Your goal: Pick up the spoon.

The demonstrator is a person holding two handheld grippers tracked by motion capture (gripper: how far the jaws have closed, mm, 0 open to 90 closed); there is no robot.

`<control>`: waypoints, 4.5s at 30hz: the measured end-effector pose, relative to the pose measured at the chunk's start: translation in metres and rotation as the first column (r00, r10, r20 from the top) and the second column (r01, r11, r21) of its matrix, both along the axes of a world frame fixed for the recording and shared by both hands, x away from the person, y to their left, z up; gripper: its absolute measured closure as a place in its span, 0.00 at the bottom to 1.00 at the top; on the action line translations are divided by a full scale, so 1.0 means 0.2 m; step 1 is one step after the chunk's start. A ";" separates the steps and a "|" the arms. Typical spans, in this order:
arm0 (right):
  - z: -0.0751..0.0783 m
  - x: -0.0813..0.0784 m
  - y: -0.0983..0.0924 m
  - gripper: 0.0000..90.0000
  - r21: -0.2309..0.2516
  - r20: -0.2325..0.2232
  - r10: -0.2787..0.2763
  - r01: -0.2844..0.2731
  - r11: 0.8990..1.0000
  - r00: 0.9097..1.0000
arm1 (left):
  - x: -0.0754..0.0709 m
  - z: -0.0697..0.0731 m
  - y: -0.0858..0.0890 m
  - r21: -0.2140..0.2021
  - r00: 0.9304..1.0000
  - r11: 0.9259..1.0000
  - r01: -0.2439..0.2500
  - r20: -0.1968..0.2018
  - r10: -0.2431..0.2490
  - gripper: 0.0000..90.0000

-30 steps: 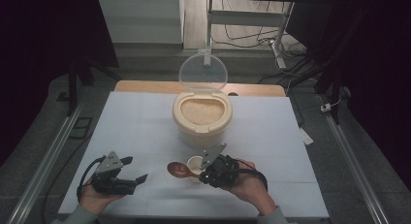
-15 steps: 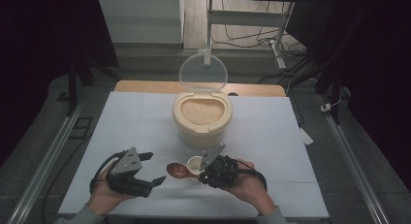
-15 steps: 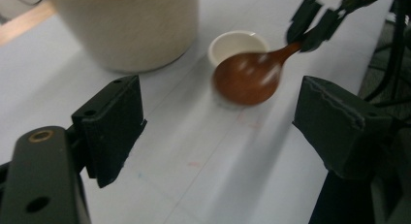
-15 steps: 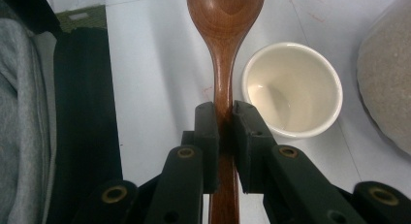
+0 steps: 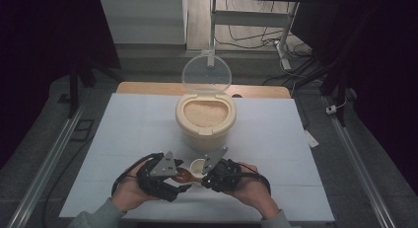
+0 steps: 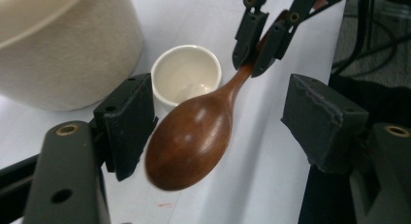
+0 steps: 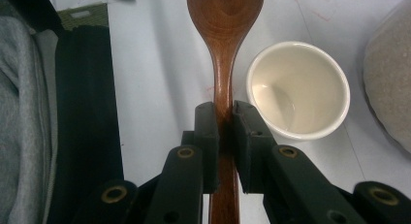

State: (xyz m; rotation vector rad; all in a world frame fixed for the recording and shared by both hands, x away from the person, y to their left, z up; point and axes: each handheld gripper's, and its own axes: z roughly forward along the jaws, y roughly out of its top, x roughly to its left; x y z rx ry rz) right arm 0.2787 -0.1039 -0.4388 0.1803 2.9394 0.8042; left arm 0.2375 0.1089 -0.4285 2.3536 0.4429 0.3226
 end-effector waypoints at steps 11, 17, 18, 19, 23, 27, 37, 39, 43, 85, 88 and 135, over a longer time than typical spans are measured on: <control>0.00 -0.01 0.01 0.90 0.009 -0.001 0.023 -0.023 1.000 1.000 | 0.04 -0.04 -0.14 0.128 0.994 0.986 0.106 -0.007 -0.106 0.41; 0.01 -0.02 0.01 0.90 0.009 0.006 0.039 -0.039 0.999 0.999 | 0.04 -0.06 -0.17 0.175 0.991 0.975 0.134 0.002 -0.136 0.50; 0.01 -0.02 0.00 0.90 0.011 0.008 0.048 -0.048 0.999 0.999 | 0.04 -0.06 -0.17 0.178 0.990 0.974 0.137 0.004 -0.140 0.51; 0.01 -0.02 0.00 0.90 0.011 0.008 0.048 -0.048 0.999 0.999 | 0.04 -0.06 -0.17 0.178 0.990 0.974 0.141 0.004 -0.144 0.51; 0.02 -0.03 0.00 0.90 0.013 0.017 0.075 -0.075 0.997 0.997 | 0.04 -0.08 -0.18 0.203 0.988 0.968 0.145 0.019 -0.152 0.59; 0.03 -0.03 0.00 0.90 0.026 0.011 0.089 -0.089 0.996 0.996 | 0.03 -0.09 -0.18 0.215 0.986 0.964 0.153 0.026 -0.163 0.66; 0.02 -0.04 -0.01 0.90 0.022 -0.010 0.098 -0.097 0.995 0.995 | 0.03 -0.14 -0.21 0.226 0.976 0.952 0.207 0.018 -0.216 0.82; 0.02 -0.04 -0.01 0.90 0.020 -0.014 0.098 -0.098 0.995 0.995 | 0.04 -0.15 -0.21 0.218 0.975 0.952 0.214 0.007 -0.221 0.83; 0.02 -0.03 -0.01 0.89 0.034 -0.036 0.075 -0.074 0.997 0.996 | 0.03 -0.16 -0.21 0.202 0.973 0.953 0.223 0.015 -0.231 0.87; 0.07 -0.09 -0.18 0.54 0.560 -0.135 -0.607 0.565 0.605 0.783 | 0.03 -0.06 -0.11 0.002 0.967 0.994 -0.114 0.231 0.110 0.89; 0.06 -0.08 -0.17 0.58 0.572 -0.175 -0.608 0.582 0.578 0.775 | 0.02 -0.06 -0.12 0.009 0.963 0.993 -0.118 0.247 0.112 0.89; 0.21 -0.08 -0.43 0.93 0.830 -0.189 -0.455 0.389 0.400 0.870 | -0.04 -0.19 0.38 -0.262 0.948 0.915 -0.308 -0.009 0.317 0.33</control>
